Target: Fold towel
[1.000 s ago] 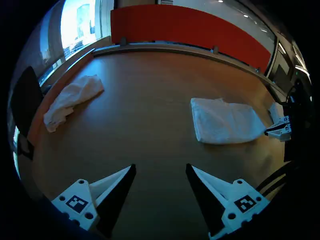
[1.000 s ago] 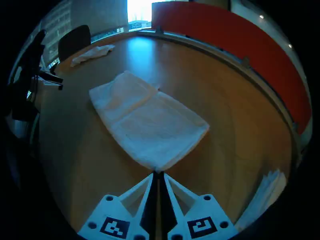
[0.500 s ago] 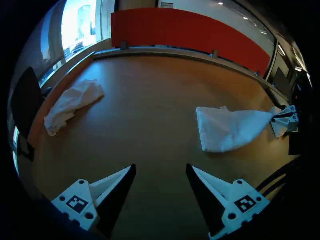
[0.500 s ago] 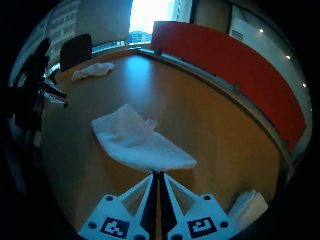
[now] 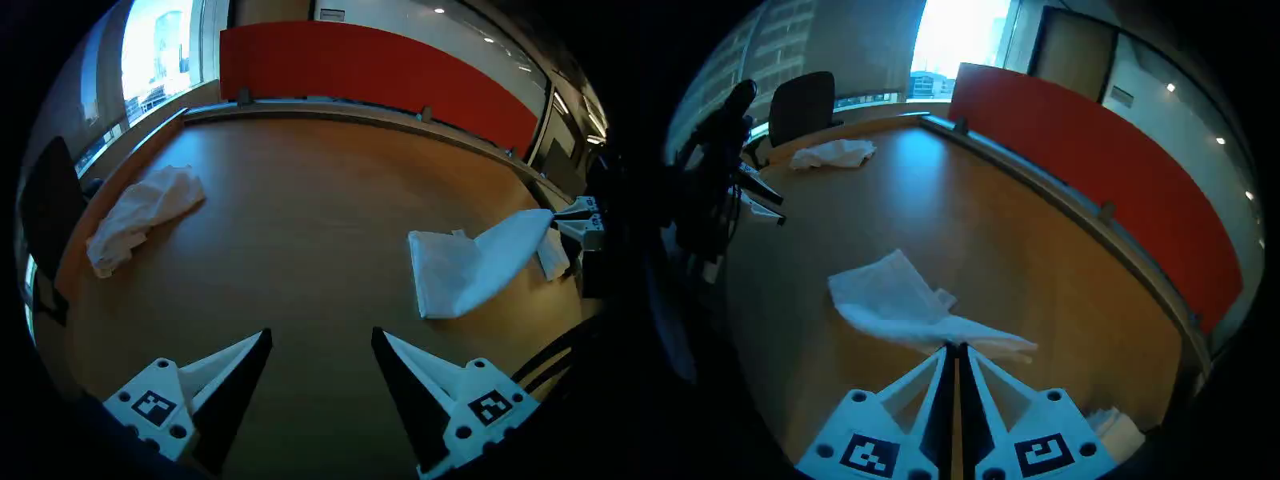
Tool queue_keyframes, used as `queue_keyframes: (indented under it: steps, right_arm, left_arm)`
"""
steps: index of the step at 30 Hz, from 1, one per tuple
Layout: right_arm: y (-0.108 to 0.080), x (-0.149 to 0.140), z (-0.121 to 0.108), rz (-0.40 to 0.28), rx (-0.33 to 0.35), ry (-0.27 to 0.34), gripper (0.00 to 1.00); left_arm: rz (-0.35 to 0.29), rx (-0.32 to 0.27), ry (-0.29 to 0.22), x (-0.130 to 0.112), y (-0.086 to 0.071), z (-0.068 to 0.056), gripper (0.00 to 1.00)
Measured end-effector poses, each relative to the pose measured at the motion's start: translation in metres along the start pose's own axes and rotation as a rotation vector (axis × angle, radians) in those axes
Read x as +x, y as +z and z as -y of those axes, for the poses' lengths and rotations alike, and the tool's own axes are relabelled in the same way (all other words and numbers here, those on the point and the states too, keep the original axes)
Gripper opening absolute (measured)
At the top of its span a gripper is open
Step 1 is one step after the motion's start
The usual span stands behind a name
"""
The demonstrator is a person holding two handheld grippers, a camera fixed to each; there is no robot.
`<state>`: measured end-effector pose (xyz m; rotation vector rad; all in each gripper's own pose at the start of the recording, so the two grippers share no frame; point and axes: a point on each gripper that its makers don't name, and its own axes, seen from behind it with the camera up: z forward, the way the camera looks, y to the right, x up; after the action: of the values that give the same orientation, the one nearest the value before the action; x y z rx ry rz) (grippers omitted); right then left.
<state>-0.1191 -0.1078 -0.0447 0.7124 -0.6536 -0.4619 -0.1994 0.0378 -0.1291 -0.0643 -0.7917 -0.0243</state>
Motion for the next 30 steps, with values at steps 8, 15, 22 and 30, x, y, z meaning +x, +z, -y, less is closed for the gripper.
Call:
queue_keyframes:
  steps: [8, 15, 22, 30]
  right_arm:
    - [-0.002, 0.008, -0.006, -0.013, -0.009, -0.011, 0.06]
    - [0.000, 0.010, -0.004, -0.017, 0.003, -0.011, 0.06]
    - [0.007, 0.015, 0.010, -0.023, 0.034, -0.023, 0.06]
    - [0.024, 0.024, 0.036, -0.029, 0.090, -0.038, 0.06]
  left_arm:
    - [-0.001, 0.001, 0.001, 0.001, 0.000, 0.000, 0.92]
    - [-0.001, 0.000, 0.001, 0.001, -0.001, -0.001, 0.92]
    - [-0.004, 0.001, -0.002, 0.001, -0.002, -0.001, 0.92]
    - [-0.010, 0.003, -0.008, 0.003, -0.003, 0.000, 0.92]
